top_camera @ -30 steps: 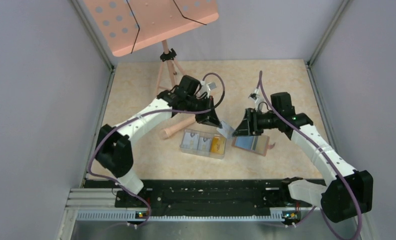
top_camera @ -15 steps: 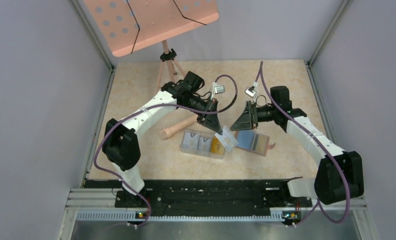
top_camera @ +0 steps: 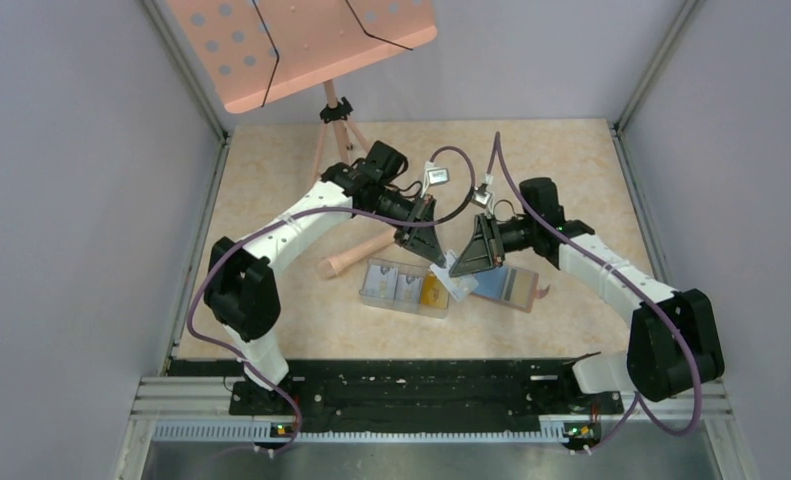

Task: Put the credit cards into the card holder
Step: Insert the credit card into the card holder.

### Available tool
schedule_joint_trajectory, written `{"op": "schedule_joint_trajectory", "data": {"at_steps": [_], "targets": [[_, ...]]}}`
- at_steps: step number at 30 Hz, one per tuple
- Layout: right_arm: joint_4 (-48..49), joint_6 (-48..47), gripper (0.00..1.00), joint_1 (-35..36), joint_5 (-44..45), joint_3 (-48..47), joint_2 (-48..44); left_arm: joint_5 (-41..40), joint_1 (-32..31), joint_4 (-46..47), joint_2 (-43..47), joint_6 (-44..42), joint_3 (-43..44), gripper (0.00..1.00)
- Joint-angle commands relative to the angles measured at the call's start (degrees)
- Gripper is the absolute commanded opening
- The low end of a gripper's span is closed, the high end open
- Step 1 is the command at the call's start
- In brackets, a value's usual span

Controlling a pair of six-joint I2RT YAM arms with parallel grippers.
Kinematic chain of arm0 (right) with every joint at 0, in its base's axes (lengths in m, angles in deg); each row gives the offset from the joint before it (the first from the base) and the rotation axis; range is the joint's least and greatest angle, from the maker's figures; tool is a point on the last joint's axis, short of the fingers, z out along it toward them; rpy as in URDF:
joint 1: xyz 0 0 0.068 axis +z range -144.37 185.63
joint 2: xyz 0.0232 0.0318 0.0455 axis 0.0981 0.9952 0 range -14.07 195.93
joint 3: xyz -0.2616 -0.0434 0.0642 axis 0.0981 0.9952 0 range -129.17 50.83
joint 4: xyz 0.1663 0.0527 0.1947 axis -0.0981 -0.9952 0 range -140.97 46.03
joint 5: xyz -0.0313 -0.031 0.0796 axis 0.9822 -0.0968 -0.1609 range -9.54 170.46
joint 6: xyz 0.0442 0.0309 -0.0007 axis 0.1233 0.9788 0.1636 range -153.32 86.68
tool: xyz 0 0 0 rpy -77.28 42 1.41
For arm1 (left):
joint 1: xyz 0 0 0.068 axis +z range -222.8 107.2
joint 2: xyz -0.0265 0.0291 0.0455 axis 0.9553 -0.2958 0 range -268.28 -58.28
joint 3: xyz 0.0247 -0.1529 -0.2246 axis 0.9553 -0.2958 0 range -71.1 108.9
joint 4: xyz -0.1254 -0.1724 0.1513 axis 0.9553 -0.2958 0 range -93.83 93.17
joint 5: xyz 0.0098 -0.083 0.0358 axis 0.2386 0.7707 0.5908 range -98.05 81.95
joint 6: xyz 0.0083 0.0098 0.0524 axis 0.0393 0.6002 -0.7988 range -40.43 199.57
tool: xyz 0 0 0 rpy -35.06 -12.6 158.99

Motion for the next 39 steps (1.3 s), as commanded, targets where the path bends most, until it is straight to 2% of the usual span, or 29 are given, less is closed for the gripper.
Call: {"op": "schedule_joint_trajectory", "data": {"at_steps": [1, 11, 13, 15, 19, 20, 23, 25, 28, 34, 39], "targets": [[0.8, -0.2, 0.19, 0.3, -1.7, 0.7, -1.6, 1.4, 0.9, 1.9, 0.6, -1.9, 2.5, 0.0], [-2.0, -2.3, 0.21, 0.3, -1.3, -1.6, 0.4, 1.1, 1.2, -13.5, -3.6, -13.2, 9.3, 0.0], [-2.2, -2.6, 0.14, 0.6, -2.2, -2.2, 1.3, 1.0, 1.3, -15.0, -3.7, -15.1, 9.3, 0.0], [-2.4, -2.9, 0.0, 0.9, -2.4, -2.7, 2.2, 1.3, 1.2, -15.5, -3.6, -15.7, 8.5, 0.0], [-2.5, -3.2, 0.0, 0.9, -1.5, -3.7, 3.9, 0.6, 1.2, -17.3, -3.3, -17.4, 7.2, 0.0], [-2.5, -3.1, 0.04, 0.9, -1.5, -4.2, 4.5, 0.5, 1.2, -17.6, -3.3, -17.6, 7.1, 0.0], [-2.8, -3.6, 0.24, 0.9, -1.7, -6.2, 6.3, 0.8, 1.2, -17.7, -3.2, -17.6, 7.6, 0.0], [-3.2, -3.9, 0.29, 0.9, -1.9, -7.5, 7.3, 0.7, 1.3, -17.6, -3.2, -17.6, 7.9, 0.0], [-4.6, -5.1, 0.29, 1.0, -2.7, -8.8, 8.4, 0.7, 1.2, -17.5, -3.4, -17.4, 8.0, 0.0], [-5.4, -5.6, 0.22, 2.0, -3.8, -8.6, 8.6, -0.2, 1.4, -16.9, -3.2, -17.2, 7.4, 0.0], [-5.5, -5.3, 0.29, 2.0, -4.1, -7.8, 7.1, -0.7, 1.5, -16.3, -2.8, -16.8, 7.4, 0.0]]}}
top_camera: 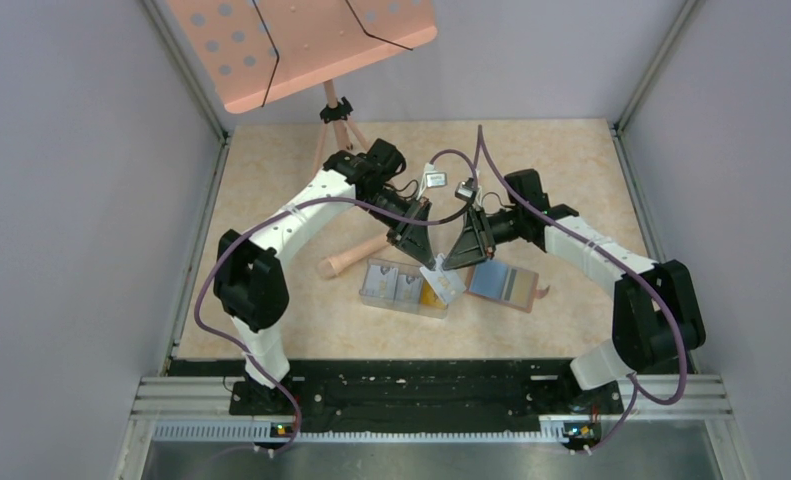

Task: Put the credit cards into the card holder
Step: Insert the credit card into the card holder.

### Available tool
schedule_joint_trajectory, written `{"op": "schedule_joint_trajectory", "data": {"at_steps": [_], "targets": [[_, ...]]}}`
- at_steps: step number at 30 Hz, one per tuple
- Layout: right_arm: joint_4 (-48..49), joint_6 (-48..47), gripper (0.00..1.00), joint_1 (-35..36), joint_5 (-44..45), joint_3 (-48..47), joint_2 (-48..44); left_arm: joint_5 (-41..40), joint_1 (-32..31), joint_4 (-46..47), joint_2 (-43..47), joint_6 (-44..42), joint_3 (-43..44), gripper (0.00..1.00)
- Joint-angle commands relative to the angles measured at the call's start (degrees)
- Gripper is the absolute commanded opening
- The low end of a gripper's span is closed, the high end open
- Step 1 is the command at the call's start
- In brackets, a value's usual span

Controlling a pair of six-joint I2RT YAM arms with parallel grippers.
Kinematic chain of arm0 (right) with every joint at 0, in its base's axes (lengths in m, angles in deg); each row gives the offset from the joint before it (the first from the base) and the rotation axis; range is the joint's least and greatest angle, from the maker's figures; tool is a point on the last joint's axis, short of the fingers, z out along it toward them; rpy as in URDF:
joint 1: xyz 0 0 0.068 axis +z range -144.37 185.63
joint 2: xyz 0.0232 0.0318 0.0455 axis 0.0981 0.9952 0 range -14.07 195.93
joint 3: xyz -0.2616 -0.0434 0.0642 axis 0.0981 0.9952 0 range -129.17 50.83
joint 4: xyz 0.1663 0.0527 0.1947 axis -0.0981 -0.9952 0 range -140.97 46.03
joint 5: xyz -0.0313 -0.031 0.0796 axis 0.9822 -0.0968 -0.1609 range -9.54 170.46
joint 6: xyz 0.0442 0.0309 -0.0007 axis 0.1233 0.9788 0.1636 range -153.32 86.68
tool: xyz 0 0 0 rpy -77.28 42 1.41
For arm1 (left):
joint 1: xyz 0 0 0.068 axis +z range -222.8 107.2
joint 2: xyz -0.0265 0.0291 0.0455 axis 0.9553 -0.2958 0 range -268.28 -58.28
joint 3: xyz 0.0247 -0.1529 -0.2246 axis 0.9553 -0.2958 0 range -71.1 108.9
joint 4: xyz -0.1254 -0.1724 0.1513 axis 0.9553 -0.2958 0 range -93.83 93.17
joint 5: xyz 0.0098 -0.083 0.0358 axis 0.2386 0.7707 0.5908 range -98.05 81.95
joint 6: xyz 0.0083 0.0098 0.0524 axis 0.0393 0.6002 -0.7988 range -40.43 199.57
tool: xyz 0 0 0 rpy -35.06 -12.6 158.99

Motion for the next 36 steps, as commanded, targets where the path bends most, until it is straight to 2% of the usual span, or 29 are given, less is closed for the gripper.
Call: {"op": "schedule_joint_trajectory", "data": {"at_steps": [1, 5, 6, 9, 12, 14, 17, 19, 21, 23, 26, 30, 36], "targets": [[0.1, -1.4, 0.3, 0.7, -2.0, -0.9, -1.7, 0.6, 0.1, 0.8, 1.6, -0.9, 0.2, 0.0], [0.8, -0.9, 0.26, 2.7, -2.7, -0.8, -1.5, 1.8, 0.1, 2.2, 1.7, 0.2, -0.6, 0.0], [0.8, -0.9, 0.23, 3.6, -2.9, -0.9, -1.2, 1.9, 0.1, 2.4, 1.7, 0.3, -0.9, 0.0], [-0.1, -1.4, 0.02, 4.6, -2.8, -1.0, -0.2, 1.6, 0.1, 2.9, 1.8, 0.7, -1.2, 0.0], [-1.0, -2.1, 0.0, 4.6, -2.0, -1.1, -0.6, 0.8, 0.1, 3.7, 2.0, 1.4, -1.7, 0.0], [-1.9, -2.9, 0.0, 4.5, -0.6, -1.1, -0.9, -0.9, 0.1, 4.8, 2.0, 1.7, -2.1, 0.06], [-4.2, -4.4, 0.0, 3.6, 4.0, -0.9, -1.1, -6.3, 0.5, 8.5, 2.2, 6.9, -2.7, 0.26], [-6.1, -5.6, 0.0, 1.7, 8.4, -0.2, -1.3, -10.1, 0.9, 13.4, 2.1, 12.0, -3.6, 0.34], [-7.0, -6.0, 0.0, -2.2, 13.0, 1.6, -1.9, -11.6, 1.3, 19.2, 1.7, 17.3, -4.6, 0.42], [-7.0, -6.0, 0.0, -6.6, 17.2, 3.9, -3.2, -14.0, 1.4, 24.8, 0.9, 23.0, -5.2, 0.45], [-6.1, -5.8, 0.0, -13.2, 25.0, 7.5, -5.5, -16.6, 1.3, 32.7, -1.8, 31.7, -5.5, 0.44], [1.5, -0.6, 0.0, -19.3, 32.9, 13.6, -8.1, -18.5, 1.1, 39.8, -7.7, 41.1, -4.3, 0.39], [10.7, 7.3, 0.0, -23.6, 43.4, 20.4, -10.8, -22.7, -0.3, 33.9, -18.8, 41.8, 5.0, 0.34]]}}
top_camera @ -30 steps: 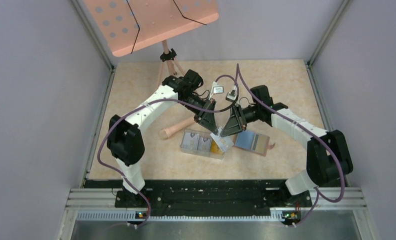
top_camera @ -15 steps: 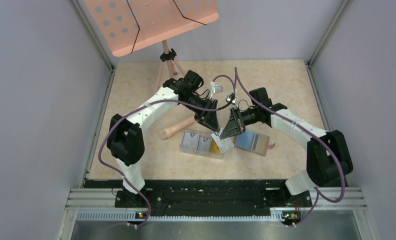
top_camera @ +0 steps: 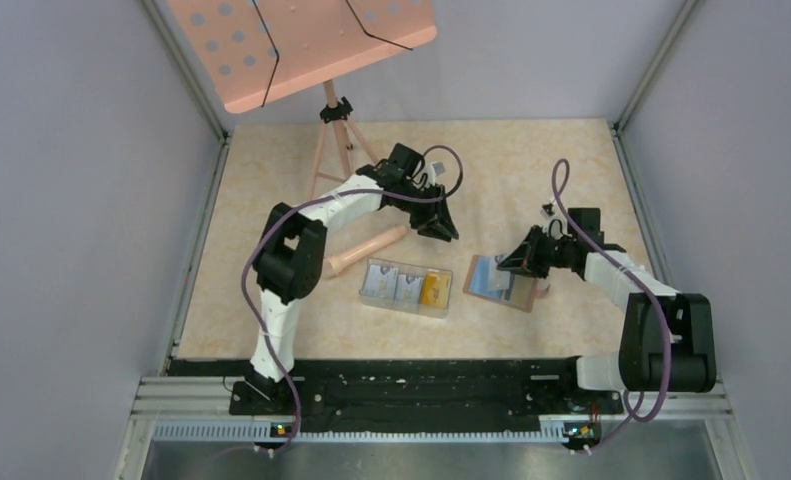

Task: Put the credit cards into the card holder
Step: Insert the credit card into the card holder.

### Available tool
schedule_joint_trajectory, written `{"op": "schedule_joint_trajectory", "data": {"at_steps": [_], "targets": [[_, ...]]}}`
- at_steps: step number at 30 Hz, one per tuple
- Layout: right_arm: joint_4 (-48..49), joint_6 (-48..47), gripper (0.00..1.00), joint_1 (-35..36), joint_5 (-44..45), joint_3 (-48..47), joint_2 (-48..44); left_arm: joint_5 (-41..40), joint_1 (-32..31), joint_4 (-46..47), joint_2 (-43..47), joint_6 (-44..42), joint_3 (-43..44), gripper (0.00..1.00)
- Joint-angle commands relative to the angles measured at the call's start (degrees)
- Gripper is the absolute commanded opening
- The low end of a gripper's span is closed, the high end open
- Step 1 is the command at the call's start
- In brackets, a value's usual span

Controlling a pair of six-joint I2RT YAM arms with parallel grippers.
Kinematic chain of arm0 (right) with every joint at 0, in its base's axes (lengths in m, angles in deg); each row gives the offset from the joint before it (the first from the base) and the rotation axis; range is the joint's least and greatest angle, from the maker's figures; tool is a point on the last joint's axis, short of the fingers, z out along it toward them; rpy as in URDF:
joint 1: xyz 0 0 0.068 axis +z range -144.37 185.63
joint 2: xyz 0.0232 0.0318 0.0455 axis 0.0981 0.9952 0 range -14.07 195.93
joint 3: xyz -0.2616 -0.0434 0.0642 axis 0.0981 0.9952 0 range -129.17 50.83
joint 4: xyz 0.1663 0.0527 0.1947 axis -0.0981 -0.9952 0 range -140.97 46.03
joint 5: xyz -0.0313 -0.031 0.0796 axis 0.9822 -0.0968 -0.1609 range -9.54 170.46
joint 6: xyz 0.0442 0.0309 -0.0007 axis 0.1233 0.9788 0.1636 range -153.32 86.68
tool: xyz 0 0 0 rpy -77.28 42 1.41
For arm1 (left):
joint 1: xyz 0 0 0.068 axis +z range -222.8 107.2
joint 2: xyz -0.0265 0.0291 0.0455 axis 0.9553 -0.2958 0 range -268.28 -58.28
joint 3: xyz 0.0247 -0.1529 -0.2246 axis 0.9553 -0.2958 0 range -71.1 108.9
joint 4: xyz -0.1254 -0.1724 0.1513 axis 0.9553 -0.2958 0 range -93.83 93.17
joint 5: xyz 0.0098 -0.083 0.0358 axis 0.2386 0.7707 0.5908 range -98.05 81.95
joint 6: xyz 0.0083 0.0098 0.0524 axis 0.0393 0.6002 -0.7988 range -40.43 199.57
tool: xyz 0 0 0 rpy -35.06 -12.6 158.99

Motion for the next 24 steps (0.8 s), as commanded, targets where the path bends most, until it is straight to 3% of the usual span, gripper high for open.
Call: {"op": "schedule_joint_trajectory", "data": {"at_steps": [1, 17, 24], "targets": [[9.3, 5.7, 0.0, -2.3, 10.7, 2.6, -3.3, -4.0, -1.3, -0.2, -5.2, 3.7, 6.3, 0.33], [8.9, 5.2, 0.0, -4.8, 16.8, 6.8, -5.0, -4.5, -3.3, -0.8, -14.1, 6.1, 11.5, 0.19], [17.0, 7.2, 0.0, -5.2, 11.5, 9.8, -0.9, -3.2, -3.6, -2.1, -16.2, 5.7, 11.1, 0.12]]}}
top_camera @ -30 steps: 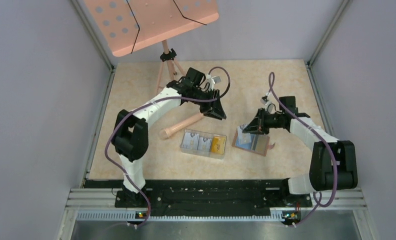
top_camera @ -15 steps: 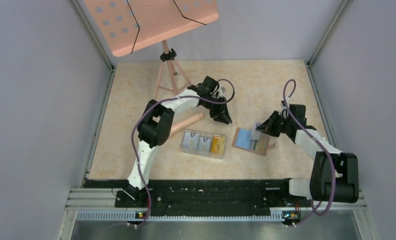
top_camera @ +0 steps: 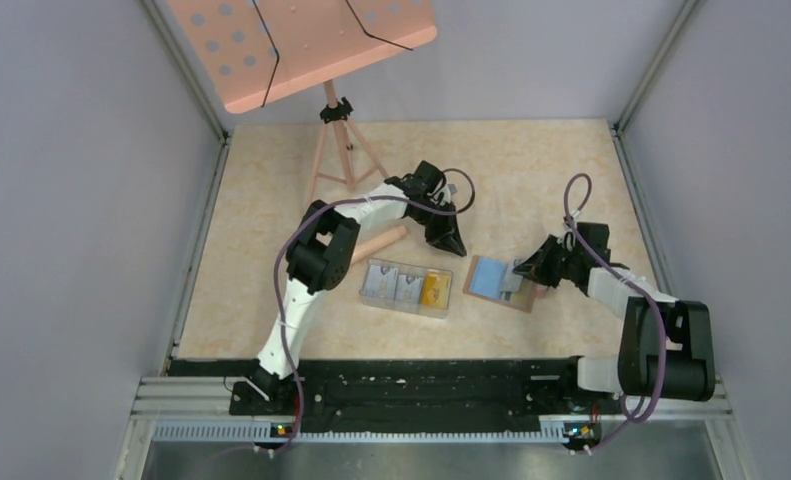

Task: Put the credit cards into the card holder
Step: Insert the credit card into the card holder.

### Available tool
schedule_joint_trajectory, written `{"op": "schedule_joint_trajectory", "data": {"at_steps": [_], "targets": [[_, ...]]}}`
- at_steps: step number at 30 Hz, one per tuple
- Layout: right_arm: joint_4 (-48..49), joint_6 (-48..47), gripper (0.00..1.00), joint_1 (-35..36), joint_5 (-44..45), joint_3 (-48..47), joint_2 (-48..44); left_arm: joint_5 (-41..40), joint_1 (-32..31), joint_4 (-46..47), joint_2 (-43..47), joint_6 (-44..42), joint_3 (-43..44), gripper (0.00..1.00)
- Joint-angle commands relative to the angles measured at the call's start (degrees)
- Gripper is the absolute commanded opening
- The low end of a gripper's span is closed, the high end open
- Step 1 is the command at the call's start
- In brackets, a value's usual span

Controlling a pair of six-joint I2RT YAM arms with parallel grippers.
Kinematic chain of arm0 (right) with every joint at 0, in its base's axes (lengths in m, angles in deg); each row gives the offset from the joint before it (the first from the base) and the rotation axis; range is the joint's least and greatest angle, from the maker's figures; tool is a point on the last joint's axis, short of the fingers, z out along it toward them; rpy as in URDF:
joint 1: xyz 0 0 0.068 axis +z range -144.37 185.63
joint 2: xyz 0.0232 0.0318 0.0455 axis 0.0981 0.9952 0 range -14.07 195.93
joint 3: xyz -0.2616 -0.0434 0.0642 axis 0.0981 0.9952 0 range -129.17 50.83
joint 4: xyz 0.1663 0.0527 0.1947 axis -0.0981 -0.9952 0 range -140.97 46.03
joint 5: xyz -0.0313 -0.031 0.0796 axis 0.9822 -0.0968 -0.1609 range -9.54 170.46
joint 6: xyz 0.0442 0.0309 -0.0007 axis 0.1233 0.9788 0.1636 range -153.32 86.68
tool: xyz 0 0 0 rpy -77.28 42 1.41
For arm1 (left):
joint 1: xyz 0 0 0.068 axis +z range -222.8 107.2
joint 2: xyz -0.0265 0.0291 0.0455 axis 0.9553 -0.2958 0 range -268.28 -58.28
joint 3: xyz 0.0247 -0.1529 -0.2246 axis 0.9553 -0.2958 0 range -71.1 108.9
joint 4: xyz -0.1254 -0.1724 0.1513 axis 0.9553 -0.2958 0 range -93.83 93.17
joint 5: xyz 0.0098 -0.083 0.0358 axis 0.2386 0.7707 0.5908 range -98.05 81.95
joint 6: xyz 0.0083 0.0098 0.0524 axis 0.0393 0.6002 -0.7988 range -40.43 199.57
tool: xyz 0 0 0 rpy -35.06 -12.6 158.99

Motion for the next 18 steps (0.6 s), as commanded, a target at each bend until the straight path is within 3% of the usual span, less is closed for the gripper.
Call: {"op": "schedule_joint_trajectory", "data": {"at_steps": [1, 18], "targets": [[8.4, 2.0, 0.0, -0.8, -4.5, 1.1, 3.1, 2.0, -0.3, -0.8, -1.4, 0.0, 1.3, 0.11], [17.6, 4.3, 0.0, 0.4, -12.2, 1.6, 15.0, 0.9, -0.7, -0.2, -0.5, 0.3, -4.2, 0.05]]}}
